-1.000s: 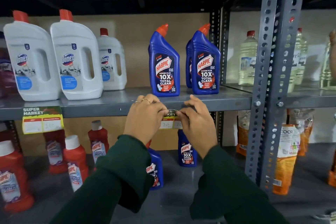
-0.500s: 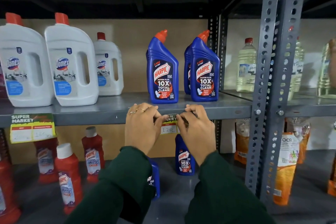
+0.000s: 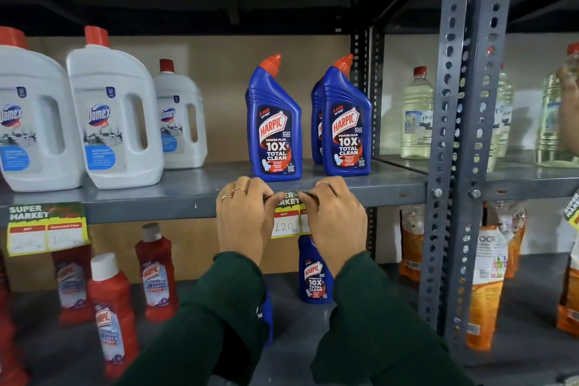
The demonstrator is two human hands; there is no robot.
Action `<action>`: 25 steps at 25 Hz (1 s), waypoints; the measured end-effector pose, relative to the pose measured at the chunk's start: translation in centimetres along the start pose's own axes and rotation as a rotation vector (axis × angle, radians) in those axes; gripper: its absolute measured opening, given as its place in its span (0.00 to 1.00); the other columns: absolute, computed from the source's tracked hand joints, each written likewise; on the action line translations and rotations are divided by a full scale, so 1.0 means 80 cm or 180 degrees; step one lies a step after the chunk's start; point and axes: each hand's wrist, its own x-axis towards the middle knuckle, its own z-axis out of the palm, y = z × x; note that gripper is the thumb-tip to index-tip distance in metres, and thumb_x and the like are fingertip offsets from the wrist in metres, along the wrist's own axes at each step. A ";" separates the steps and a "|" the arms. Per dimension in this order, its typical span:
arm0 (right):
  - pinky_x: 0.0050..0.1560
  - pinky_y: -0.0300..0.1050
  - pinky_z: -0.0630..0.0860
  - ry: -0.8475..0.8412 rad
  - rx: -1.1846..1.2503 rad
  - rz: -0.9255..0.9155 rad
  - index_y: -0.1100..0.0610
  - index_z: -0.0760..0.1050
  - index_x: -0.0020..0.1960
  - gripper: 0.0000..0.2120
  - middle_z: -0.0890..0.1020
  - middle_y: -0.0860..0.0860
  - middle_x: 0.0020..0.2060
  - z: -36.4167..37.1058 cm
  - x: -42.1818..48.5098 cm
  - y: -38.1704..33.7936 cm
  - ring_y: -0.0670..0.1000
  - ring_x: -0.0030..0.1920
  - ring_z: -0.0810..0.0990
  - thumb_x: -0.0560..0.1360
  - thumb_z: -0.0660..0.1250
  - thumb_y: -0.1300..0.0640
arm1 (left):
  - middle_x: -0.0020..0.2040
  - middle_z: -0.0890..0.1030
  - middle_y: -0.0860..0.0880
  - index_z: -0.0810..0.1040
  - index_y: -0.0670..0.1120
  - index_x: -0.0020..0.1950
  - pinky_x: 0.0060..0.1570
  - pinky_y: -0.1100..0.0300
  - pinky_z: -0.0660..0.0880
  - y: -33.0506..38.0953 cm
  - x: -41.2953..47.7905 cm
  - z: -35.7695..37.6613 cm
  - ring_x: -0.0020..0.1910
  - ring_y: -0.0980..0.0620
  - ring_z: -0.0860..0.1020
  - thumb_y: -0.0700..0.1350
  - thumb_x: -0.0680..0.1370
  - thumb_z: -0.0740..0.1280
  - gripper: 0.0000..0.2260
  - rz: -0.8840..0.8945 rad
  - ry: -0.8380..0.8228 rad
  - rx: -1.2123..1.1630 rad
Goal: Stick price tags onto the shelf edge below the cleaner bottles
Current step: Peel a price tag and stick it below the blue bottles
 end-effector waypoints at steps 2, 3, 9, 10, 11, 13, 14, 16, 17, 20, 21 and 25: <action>0.58 0.57 0.72 -0.0102 -0.0092 0.0055 0.62 0.73 0.55 0.16 0.77 0.59 0.56 0.000 0.008 0.004 0.59 0.57 0.74 0.72 0.69 0.54 | 0.47 0.79 0.43 0.74 0.43 0.49 0.54 0.47 0.67 -0.005 0.001 0.001 0.51 0.43 0.74 0.49 0.74 0.67 0.10 -0.0027 0.0014 -0.0099; 0.66 0.57 0.66 -0.0177 -0.0087 0.0116 0.60 0.71 0.59 0.20 0.76 0.58 0.59 -0.001 0.014 0.008 0.58 0.63 0.70 0.72 0.69 0.51 | 0.50 0.80 0.43 0.75 0.44 0.52 0.56 0.46 0.66 -0.009 0.001 0.002 0.54 0.43 0.73 0.49 0.74 0.67 0.11 0.0012 -0.0008 -0.0069; 0.72 0.55 0.54 -0.0331 -0.0088 0.0297 0.58 0.77 0.53 0.22 0.83 0.55 0.50 0.007 0.017 0.024 0.54 0.58 0.75 0.72 0.63 0.40 | 0.50 0.81 0.45 0.78 0.46 0.51 0.59 0.45 0.63 -0.011 0.000 0.023 0.56 0.43 0.72 0.56 0.76 0.60 0.15 0.0095 0.0096 0.0441; 0.72 0.54 0.55 -0.0270 -0.0042 0.0259 0.57 0.77 0.52 0.20 0.84 0.55 0.49 0.008 0.015 0.026 0.54 0.56 0.77 0.72 0.64 0.42 | 0.49 0.81 0.45 0.79 0.46 0.50 0.59 0.46 0.61 -0.011 0.001 0.025 0.55 0.43 0.72 0.57 0.76 0.61 0.16 0.0045 0.0142 0.0431; 0.71 0.54 0.57 -0.0191 0.0009 0.0203 0.58 0.78 0.51 0.18 0.84 0.55 0.48 0.008 0.015 0.029 0.54 0.55 0.78 0.72 0.65 0.44 | 0.48 0.81 0.45 0.79 0.47 0.49 0.59 0.47 0.60 -0.013 0.003 0.026 0.54 0.43 0.72 0.57 0.75 0.60 0.16 0.0033 0.0191 0.0420; 0.68 0.54 0.62 -0.0110 0.0098 0.0086 0.58 0.79 0.50 0.14 0.85 0.55 0.47 0.008 0.017 0.034 0.54 0.52 0.80 0.73 0.67 0.48 | 0.46 0.82 0.46 0.80 0.49 0.47 0.58 0.48 0.57 -0.018 0.006 0.025 0.53 0.44 0.72 0.57 0.75 0.61 0.15 0.0064 0.0241 0.0386; 0.67 0.54 0.64 -0.0100 0.0135 0.0033 0.58 0.79 0.49 0.12 0.85 0.55 0.46 0.007 0.018 0.036 0.54 0.50 0.80 0.73 0.67 0.50 | 0.45 0.82 0.46 0.80 0.49 0.46 0.58 0.47 0.57 -0.020 0.007 0.023 0.53 0.45 0.72 0.56 0.75 0.62 0.13 0.0080 0.0235 0.0363; 0.65 0.55 0.66 -0.0092 0.0194 -0.0069 0.59 0.79 0.49 0.09 0.85 0.55 0.46 0.006 0.018 0.039 0.54 0.49 0.81 0.74 0.67 0.54 | 0.45 0.82 0.47 0.80 0.50 0.46 0.58 0.47 0.57 -0.020 0.008 0.019 0.53 0.46 0.72 0.55 0.75 0.63 0.11 0.0102 0.0195 0.0304; 0.65 0.55 0.67 -0.0106 0.0216 -0.0119 0.59 0.79 0.49 0.08 0.85 0.55 0.46 0.006 0.017 0.040 0.54 0.49 0.81 0.74 0.67 0.56 | 0.45 0.82 0.47 0.80 0.50 0.46 0.57 0.48 0.56 -0.020 0.008 0.017 0.53 0.46 0.71 0.54 0.76 0.63 0.10 0.0120 0.0179 0.0278; 0.63 0.54 0.68 -0.0177 0.0209 -0.0238 0.60 0.79 0.50 0.06 0.85 0.56 0.47 0.004 0.015 0.043 0.55 0.51 0.80 0.75 0.65 0.62 | 0.46 0.82 0.47 0.80 0.49 0.47 0.56 0.50 0.56 -0.022 0.008 0.011 0.53 0.47 0.71 0.51 0.77 0.62 0.09 0.0172 0.0127 0.0202; 0.63 0.53 0.67 -0.0203 0.0164 -0.0274 0.60 0.78 0.51 0.07 0.85 0.56 0.48 0.003 0.015 0.044 0.55 0.51 0.80 0.75 0.64 0.63 | 0.47 0.82 0.48 0.80 0.49 0.48 0.56 0.51 0.56 -0.024 0.009 0.008 0.54 0.47 0.71 0.50 0.77 0.61 0.09 0.0196 0.0098 0.0181; 0.61 0.55 0.68 -0.0386 -0.0066 -0.0345 0.60 0.75 0.54 0.11 0.83 0.57 0.51 0.001 0.013 0.042 0.57 0.54 0.78 0.72 0.64 0.69 | 0.46 0.83 0.47 0.79 0.48 0.49 0.54 0.56 0.54 -0.034 0.011 -0.002 0.55 0.47 0.71 0.46 0.78 0.60 0.08 0.0236 -0.0043 0.0062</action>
